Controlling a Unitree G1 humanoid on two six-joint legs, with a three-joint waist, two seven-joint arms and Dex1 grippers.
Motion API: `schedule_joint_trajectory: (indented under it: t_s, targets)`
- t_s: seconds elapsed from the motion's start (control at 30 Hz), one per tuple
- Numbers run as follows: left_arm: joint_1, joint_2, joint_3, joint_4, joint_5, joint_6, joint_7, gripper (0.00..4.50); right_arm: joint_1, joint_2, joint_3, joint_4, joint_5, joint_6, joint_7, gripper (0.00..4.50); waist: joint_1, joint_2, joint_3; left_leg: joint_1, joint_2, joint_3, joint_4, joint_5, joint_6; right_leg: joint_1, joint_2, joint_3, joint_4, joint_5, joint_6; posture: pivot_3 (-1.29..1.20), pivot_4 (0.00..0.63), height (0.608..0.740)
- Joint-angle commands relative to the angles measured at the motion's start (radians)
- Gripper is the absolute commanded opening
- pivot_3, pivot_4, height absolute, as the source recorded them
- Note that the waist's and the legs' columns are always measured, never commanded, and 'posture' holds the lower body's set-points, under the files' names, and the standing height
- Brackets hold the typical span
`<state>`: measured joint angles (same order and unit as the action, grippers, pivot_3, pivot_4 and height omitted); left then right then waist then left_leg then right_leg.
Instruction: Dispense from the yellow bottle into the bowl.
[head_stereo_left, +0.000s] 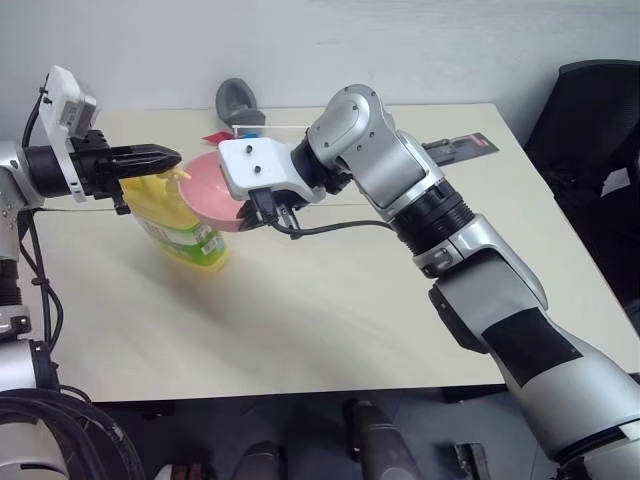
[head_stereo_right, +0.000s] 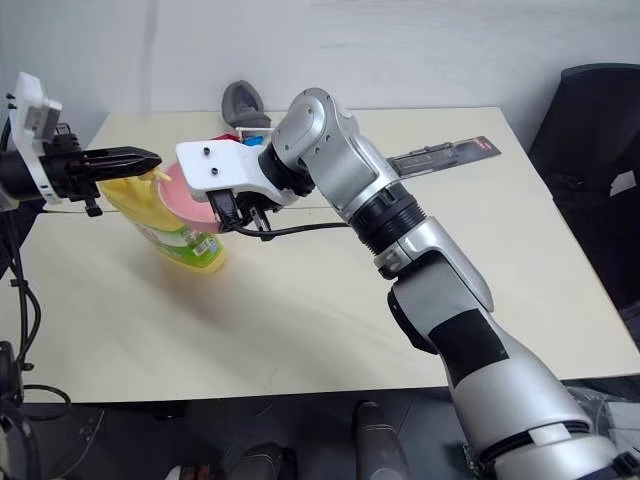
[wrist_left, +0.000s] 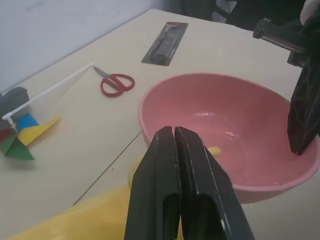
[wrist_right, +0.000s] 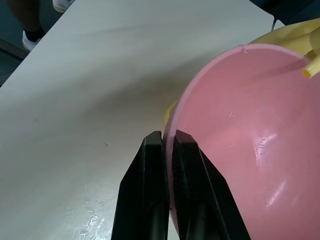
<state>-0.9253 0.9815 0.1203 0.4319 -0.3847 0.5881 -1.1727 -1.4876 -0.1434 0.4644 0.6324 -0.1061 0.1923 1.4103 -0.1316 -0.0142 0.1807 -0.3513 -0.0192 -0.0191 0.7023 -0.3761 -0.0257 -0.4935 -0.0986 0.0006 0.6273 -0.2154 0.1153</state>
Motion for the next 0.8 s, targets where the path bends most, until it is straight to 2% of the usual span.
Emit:
schedule_joint_trajectory:
  t_s: [0.03, 0.13, 0.23, 0.43, 0.8]
  targets:
    - [0.037, -0.012, -0.094, 0.069, 0.089, 0.078, 0.035, 0.07, -0.044, 0.012, -0.017, -0.021, 0.005, -0.025, -0.006, 0.18, 0.0, 0.003, -0.003, 0.0, 0.0, 0.0, 0.0, 0.0, 0.0, 0.0, 0.0, 0.0, 0.0, 0.0, 0.0, 0.0, 0.15, 0.74]
    - [0.038, -0.019, -0.104, 0.083, 0.099, 0.075, 0.043, 0.07, -0.043, 0.013, -0.017, -0.025, 0.006, -0.023, -0.005, 0.18, 0.0, 0.006, -0.005, 0.004, 0.0, 0.0, -0.001, 0.0, 0.0, 0.004, 0.0, 0.0, 0.0, 0.0, 0.0, 0.0, 0.15, 0.74]
    - [0.051, -0.025, -0.114, 0.087, 0.11, 0.072, 0.042, 0.07, -0.041, 0.014, -0.017, -0.032, 0.008, -0.021, -0.002, 0.18, 0.002, 0.006, -0.006, 0.016, 0.001, 0.0, -0.004, -0.001, 0.002, 0.016, 0.001, 0.0, -0.002, -0.001, -0.001, 0.0, 0.15, 0.74]
    - [0.065, -0.044, -0.123, 0.123, 0.135, 0.036, 0.06, 0.07, -0.032, 0.025, -0.012, -0.053, 0.014, -0.011, 0.009, 0.18, 0.011, 0.009, -0.009, 0.017, 0.001, 0.001, -0.004, -0.002, 0.003, 0.016, 0.001, 0.001, -0.002, -0.001, -0.001, 0.0, 0.15, 0.74]
    - [0.135, -0.042, -0.136, 0.097, 0.141, 0.025, 0.063, 0.07, -0.027, 0.042, -0.01, -0.044, 0.009, -0.013, 0.005, 0.18, 0.011, 0.022, -0.02, 0.019, 0.001, 0.002, -0.004, -0.003, 0.006, 0.016, 0.003, 0.004, -0.002, -0.001, -0.001, 0.0, 0.15, 0.74]
